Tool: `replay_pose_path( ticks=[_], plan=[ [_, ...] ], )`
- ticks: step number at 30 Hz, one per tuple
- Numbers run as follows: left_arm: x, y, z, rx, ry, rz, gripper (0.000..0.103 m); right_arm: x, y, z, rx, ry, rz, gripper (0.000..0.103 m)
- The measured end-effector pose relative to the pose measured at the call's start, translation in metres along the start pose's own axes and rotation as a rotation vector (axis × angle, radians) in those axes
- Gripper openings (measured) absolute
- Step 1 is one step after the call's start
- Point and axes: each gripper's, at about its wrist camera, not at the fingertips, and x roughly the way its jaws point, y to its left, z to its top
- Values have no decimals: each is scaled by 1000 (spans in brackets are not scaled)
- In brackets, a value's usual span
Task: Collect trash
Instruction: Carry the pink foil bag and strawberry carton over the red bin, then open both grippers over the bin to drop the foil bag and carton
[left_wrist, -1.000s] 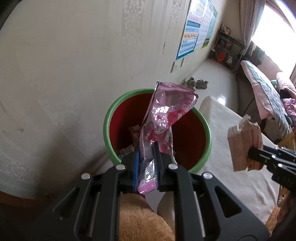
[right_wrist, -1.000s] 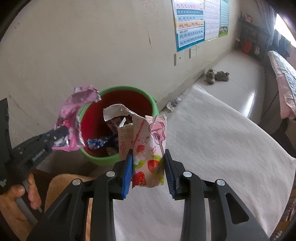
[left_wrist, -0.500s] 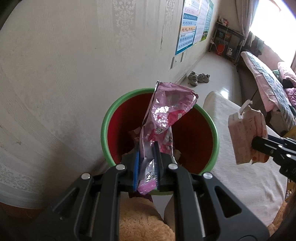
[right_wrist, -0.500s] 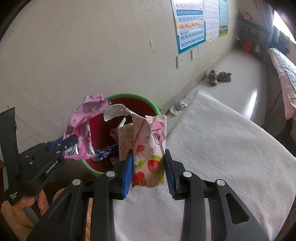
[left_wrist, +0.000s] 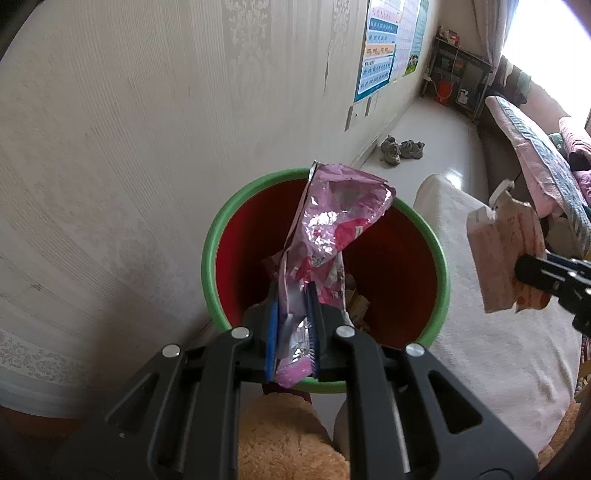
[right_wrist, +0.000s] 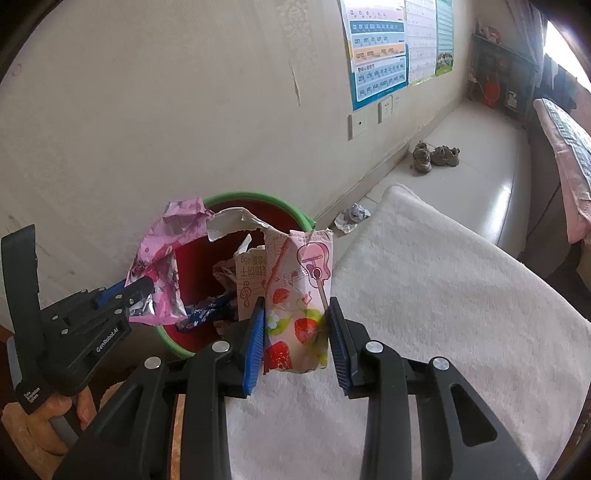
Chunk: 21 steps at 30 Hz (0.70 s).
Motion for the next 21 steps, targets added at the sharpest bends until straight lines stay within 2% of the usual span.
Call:
replay_pose_path(
  ticks=[21],
  plan=[
    [13, -1, 1, 10, 17, 23, 14, 12, 6, 10, -44, 4, 4, 32]
  ],
)
